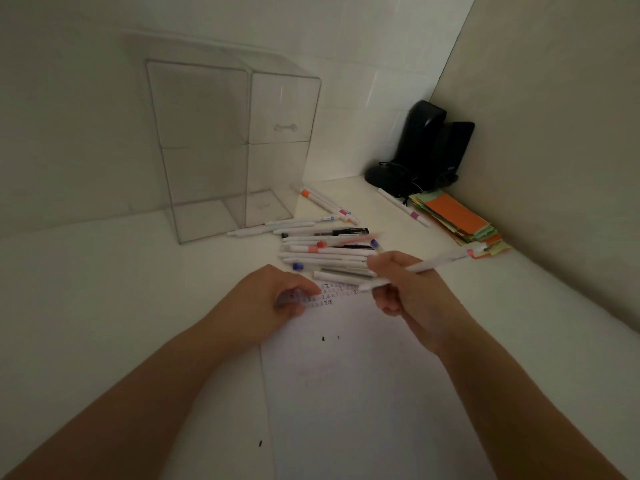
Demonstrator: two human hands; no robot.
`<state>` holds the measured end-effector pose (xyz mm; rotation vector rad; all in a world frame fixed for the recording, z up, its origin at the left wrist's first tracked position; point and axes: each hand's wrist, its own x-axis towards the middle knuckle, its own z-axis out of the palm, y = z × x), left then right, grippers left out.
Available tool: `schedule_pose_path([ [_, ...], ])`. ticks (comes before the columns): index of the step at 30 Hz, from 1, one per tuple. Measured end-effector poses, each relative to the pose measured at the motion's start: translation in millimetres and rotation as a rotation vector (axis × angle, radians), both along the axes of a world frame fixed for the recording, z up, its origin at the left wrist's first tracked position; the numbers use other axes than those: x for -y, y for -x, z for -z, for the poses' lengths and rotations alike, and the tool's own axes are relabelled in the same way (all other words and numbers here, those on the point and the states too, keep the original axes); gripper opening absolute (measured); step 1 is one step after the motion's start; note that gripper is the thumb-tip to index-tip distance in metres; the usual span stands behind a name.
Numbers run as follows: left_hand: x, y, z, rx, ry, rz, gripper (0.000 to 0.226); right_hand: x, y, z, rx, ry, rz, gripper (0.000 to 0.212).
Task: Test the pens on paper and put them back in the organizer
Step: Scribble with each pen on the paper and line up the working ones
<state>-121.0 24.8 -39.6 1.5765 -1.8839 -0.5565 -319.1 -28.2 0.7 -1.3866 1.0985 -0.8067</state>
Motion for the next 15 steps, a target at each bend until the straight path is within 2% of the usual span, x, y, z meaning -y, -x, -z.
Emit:
schedule_pose_path([
  [2, 0, -1, 1, 0.002, 0.007, 0.007, 0.031, 4, -8, 7, -0.073, 0.038, -0.062, 0.017],
  [5, 1, -1, 2, -0.006, 0.024, 0.011, 0.029, 9, -16, 23, -0.197, 0.152, 0.001, 0.026],
  [8, 4, 1, 5, -0.019, 0.041, -0.006, 0.026, 8, -18, 36, -0.152, 0.248, 0.102, 0.026],
  [15, 11, 2, 14, -0.005, 0.037, 0.012, 0.030, 14, -16, 40, -0.205, 0.299, 0.111, 0.021],
])
